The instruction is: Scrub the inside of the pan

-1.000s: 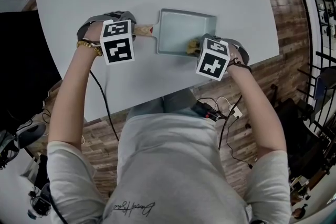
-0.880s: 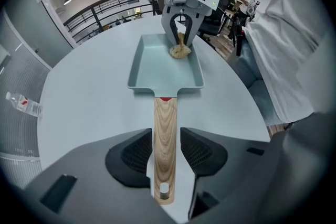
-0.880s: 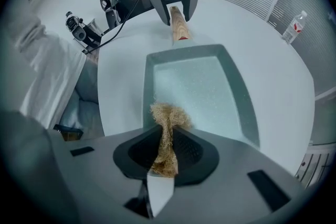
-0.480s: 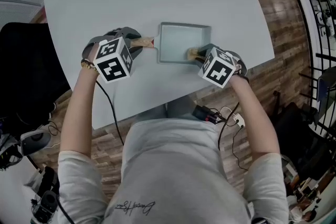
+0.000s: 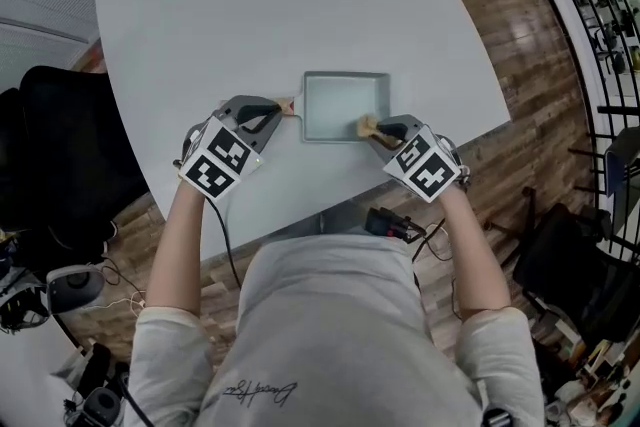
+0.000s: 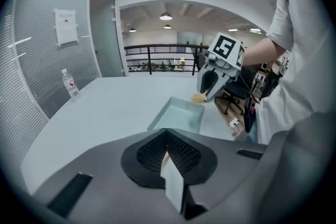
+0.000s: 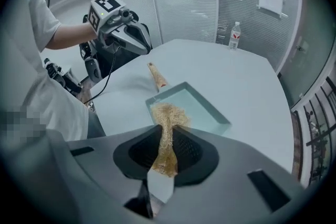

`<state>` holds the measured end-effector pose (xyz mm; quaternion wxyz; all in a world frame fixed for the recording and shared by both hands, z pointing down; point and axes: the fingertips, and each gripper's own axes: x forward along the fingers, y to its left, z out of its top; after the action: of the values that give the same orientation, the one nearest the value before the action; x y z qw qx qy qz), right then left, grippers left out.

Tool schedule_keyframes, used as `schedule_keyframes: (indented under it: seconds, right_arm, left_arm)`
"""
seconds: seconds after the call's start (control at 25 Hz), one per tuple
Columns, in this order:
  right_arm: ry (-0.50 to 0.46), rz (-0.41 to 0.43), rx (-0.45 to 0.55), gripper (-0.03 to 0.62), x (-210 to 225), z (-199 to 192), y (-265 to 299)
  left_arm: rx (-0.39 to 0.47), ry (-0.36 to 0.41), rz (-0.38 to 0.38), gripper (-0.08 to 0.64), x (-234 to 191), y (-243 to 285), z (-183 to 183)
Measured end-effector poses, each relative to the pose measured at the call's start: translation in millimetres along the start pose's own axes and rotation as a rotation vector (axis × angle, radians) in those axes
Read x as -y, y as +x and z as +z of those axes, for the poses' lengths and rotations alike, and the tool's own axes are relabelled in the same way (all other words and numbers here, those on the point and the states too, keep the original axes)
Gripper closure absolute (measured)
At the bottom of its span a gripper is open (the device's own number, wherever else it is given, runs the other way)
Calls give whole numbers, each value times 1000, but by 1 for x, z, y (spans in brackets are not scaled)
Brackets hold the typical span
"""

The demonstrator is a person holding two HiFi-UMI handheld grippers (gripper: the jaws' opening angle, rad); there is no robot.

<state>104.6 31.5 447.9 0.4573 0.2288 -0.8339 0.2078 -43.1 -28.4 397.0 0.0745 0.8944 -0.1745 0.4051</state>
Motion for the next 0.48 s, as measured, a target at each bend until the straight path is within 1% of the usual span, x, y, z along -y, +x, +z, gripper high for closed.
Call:
schedule_keyframes:
  seconds: [0.08,0.24,0.36,0.48]
  right_arm:
    - [14,-17,47,517,-2,4,-5]
    - [39,-62,122,517,-5,15,-23]
    - [61,-77,198,517,-5,22,-37]
    - [84,-86,250,517,-8,21,-49]
  left_arm:
    - [54,-62,25,549,5,-3,3]
    - [135,-144,89,549,18,-17,14]
    - [194,-216,117,549,24,-21,23]
    - [233,-259,137,549,39,-20,33]
